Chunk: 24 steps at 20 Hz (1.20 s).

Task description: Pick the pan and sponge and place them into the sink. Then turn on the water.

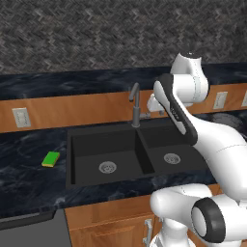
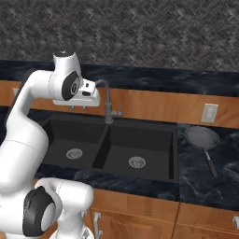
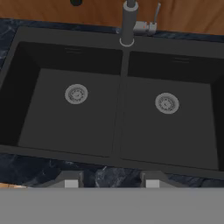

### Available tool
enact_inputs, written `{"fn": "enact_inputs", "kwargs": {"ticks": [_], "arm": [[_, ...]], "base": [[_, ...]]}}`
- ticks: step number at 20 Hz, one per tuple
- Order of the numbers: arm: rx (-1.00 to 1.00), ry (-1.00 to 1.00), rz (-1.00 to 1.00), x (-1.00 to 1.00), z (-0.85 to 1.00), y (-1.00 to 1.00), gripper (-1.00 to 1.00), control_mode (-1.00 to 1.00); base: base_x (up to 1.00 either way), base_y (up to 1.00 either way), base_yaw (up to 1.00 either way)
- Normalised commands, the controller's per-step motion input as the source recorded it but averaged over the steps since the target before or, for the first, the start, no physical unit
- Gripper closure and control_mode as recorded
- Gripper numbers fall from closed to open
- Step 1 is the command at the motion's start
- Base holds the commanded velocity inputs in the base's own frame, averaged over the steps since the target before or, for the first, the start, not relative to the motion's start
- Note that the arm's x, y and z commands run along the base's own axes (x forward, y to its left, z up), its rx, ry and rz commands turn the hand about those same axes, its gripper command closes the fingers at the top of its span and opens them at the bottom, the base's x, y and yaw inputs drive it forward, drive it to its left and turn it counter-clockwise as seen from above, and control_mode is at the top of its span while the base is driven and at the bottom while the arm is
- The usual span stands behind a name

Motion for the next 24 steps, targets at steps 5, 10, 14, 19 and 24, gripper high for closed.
{"fn": "enact_inputs", "kwargs": {"ticks": [5, 10, 14, 19, 24], "arm": [[-0.01, 0.0, 0.0, 0.0, -0.01, -0.17, -1.0, -1.0], [-0.04, 0.0, 0.0, 0.0, -0.1, -0.45, -1.0, -1.0], [-0.03, 0.0, 0.0, 0.0, -0.09, -0.48, -1.0, -1.0], [-0.01, 0.0, 0.0, 0.0, -0.05, -0.49, -1.0, -1.0], [0.0, 0.0, 0.0, 0.0, -0.02, -0.5, -1.0, -1.0]], "base": [[0.0, 0.0, 0.0], [0.0, 0.0, 0.0], [0.0, 0.0, 0.0], [0.0, 0.0, 0.0], [0.0, 0.0, 0.0]]}}
